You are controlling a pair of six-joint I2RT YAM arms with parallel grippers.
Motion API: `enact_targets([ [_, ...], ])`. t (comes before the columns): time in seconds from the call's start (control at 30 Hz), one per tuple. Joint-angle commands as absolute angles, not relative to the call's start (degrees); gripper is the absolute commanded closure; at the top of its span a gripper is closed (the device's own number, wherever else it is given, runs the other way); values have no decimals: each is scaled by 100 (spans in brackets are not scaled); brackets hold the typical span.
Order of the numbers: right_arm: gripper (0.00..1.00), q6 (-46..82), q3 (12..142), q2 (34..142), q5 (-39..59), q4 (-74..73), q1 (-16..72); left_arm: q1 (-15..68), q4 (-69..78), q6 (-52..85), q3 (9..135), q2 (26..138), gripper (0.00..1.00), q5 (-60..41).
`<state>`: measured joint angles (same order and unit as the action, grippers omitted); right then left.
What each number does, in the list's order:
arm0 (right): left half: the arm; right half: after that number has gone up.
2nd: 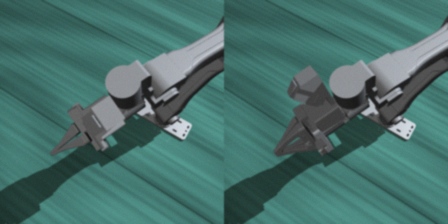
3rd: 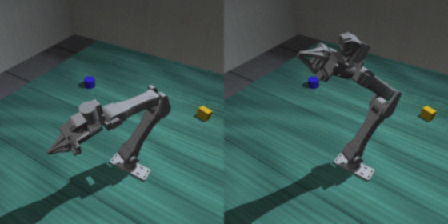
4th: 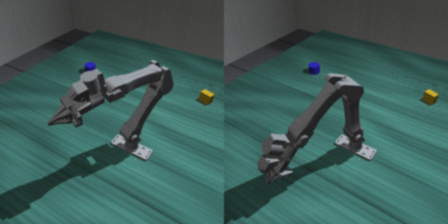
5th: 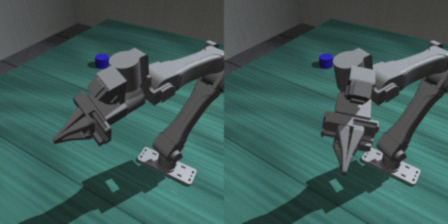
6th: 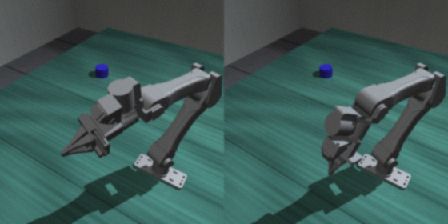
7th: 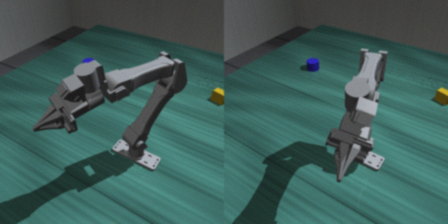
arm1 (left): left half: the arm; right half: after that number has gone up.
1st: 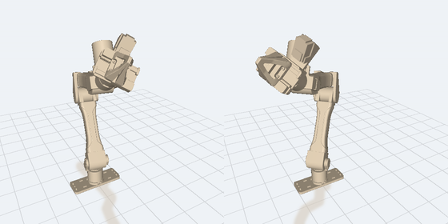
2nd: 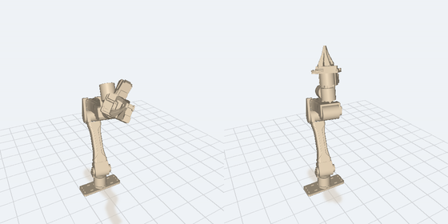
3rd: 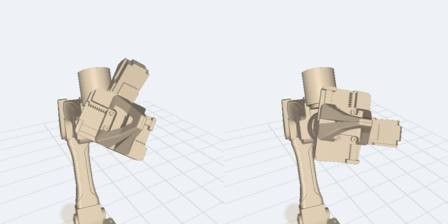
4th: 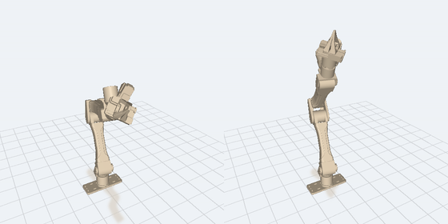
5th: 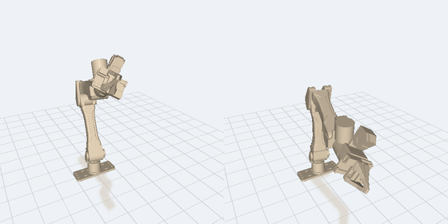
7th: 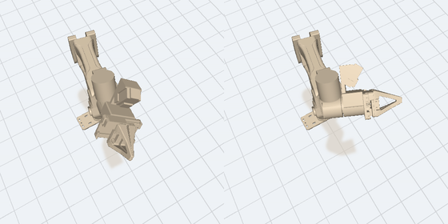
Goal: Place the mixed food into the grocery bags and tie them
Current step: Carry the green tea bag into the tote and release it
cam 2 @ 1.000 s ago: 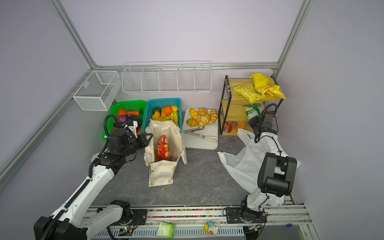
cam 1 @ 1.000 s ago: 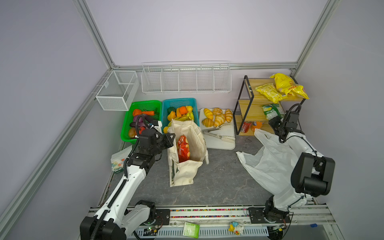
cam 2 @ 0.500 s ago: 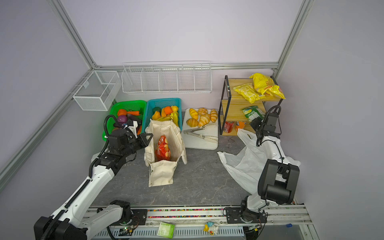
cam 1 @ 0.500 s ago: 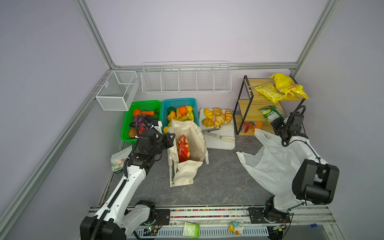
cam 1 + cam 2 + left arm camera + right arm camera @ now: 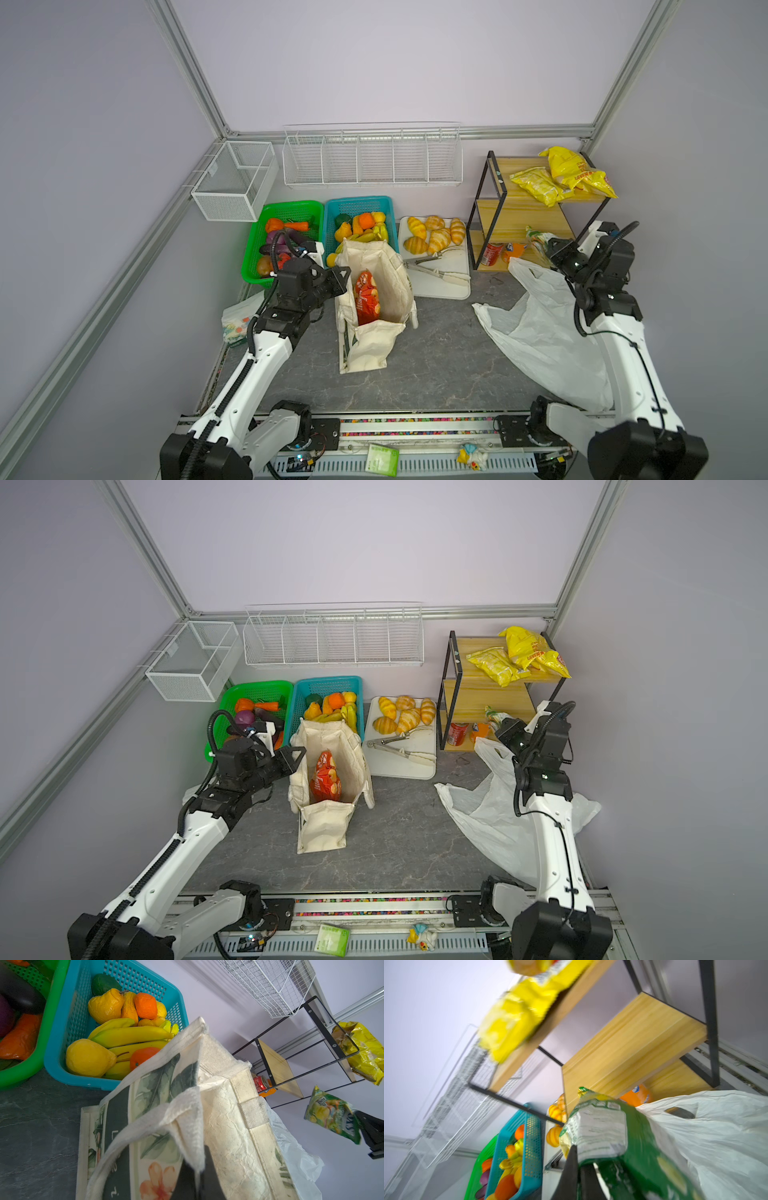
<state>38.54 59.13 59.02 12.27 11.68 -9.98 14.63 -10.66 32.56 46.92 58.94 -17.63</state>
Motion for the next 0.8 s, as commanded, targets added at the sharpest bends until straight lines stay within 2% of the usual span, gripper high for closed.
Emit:
enact_targets([
  [0.0,94,3482,6064,5317,1404,1613,-567,1429,-551,3360,4636,5776,100,-1795],
  [0.13,94,3333,6316,5172,2119,1602,96,1424,-509,3418,4641,5818,100,-1894],
  [0.23,94,3106,6798,5534,2633,1606,869,1428,-491,3428,4649,5827,100,-1926],
  [0.5,94,1444,9100,7577,3250,2796,3337,1432,-551,3428,4658,5844,100,-1963],
  [0.6,94,674,9999,8411,3341,3675,3846,1431,-606,3391,4676,5806,100,-1930],
  [0.77,94,-318,10967,9604,3647,4851,4137,1428,-667,3365,4683,5757,100,-1898],
])
